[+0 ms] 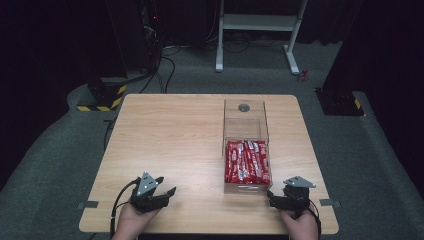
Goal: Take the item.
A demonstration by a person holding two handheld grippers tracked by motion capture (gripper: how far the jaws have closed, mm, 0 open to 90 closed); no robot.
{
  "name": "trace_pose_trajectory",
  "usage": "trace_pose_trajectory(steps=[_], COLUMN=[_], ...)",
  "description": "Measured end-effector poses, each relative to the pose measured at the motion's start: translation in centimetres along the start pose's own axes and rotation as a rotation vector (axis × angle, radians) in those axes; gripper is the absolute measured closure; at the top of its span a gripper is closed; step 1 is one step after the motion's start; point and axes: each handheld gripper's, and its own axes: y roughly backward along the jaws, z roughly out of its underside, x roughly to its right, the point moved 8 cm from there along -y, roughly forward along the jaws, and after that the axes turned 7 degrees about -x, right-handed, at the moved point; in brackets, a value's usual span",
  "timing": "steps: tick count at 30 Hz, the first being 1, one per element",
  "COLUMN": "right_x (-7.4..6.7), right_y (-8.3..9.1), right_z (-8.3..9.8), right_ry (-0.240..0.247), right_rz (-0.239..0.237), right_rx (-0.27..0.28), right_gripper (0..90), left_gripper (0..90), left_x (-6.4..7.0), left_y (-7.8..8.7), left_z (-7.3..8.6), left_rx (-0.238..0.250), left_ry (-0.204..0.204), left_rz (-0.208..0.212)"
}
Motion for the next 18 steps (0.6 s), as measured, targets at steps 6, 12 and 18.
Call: trace_pose_trajectory(steps=[6, 12, 18], right_x=[0.0, 0.0, 0.0], right_y=[0.0, 0.0, 0.0], right_z=[0.0, 0.0, 0.0], right_ry=[0.0, -0.004, -0.004], right_rz=[0.0, -0.001, -0.001], right_rx=[0.0, 0.0, 0.0], right_gripper=[9.0, 9.3, 9.4], left_gripper=[37.8, 37.7, 37.9], left_x=[0.5, 1.4, 2.2], left_y=[-0.2, -0.4, -0.6], left_z=[-0.5, -1.1, -1.7], left_rx=[0.003, 0.01, 0.017], left_ry=[-0.016, -0.026, -0.029], left_rz=[0.01, 0.024, 0.046])
